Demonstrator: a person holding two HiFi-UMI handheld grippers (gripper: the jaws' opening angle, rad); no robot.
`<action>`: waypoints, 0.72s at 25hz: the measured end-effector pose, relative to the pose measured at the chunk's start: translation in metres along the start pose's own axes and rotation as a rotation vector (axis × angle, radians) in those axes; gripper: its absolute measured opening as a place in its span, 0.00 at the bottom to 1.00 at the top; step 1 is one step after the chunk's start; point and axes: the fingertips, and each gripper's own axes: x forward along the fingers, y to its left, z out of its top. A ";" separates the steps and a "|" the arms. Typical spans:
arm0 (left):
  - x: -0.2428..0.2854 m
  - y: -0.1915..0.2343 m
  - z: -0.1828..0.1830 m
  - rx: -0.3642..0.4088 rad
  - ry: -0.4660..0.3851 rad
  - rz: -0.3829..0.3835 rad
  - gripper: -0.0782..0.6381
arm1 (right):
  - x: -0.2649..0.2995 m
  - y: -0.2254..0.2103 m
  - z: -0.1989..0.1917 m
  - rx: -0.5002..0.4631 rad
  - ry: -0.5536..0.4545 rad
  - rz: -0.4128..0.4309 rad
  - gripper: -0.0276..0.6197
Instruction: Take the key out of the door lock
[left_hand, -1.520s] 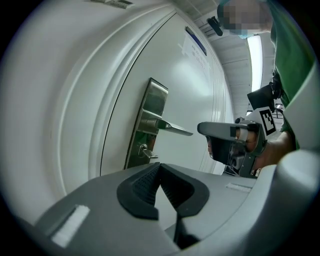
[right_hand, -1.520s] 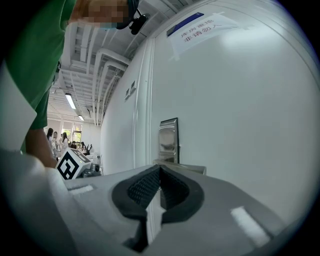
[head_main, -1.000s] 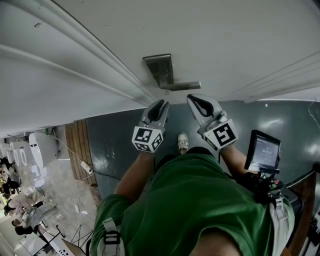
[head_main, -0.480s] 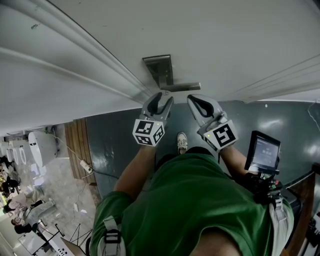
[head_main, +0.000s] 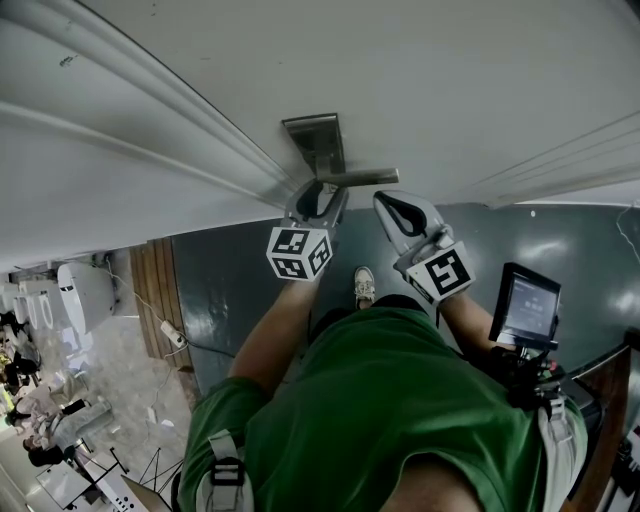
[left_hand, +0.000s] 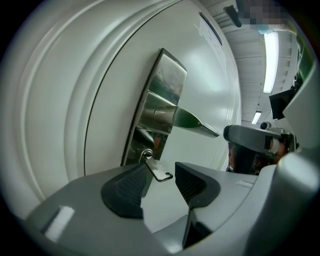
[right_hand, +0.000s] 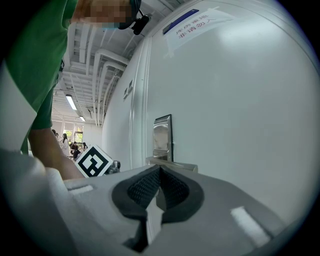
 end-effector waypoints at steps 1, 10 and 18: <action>0.001 0.001 0.000 -0.008 0.001 0.003 0.37 | 0.000 0.000 0.000 0.000 -0.002 0.002 0.05; 0.000 0.006 0.002 -0.134 -0.021 -0.025 0.33 | 0.001 0.004 -0.001 -0.004 0.004 0.015 0.05; 0.000 0.005 -0.003 -0.328 -0.083 -0.083 0.27 | 0.001 0.007 -0.005 -0.014 0.018 0.030 0.05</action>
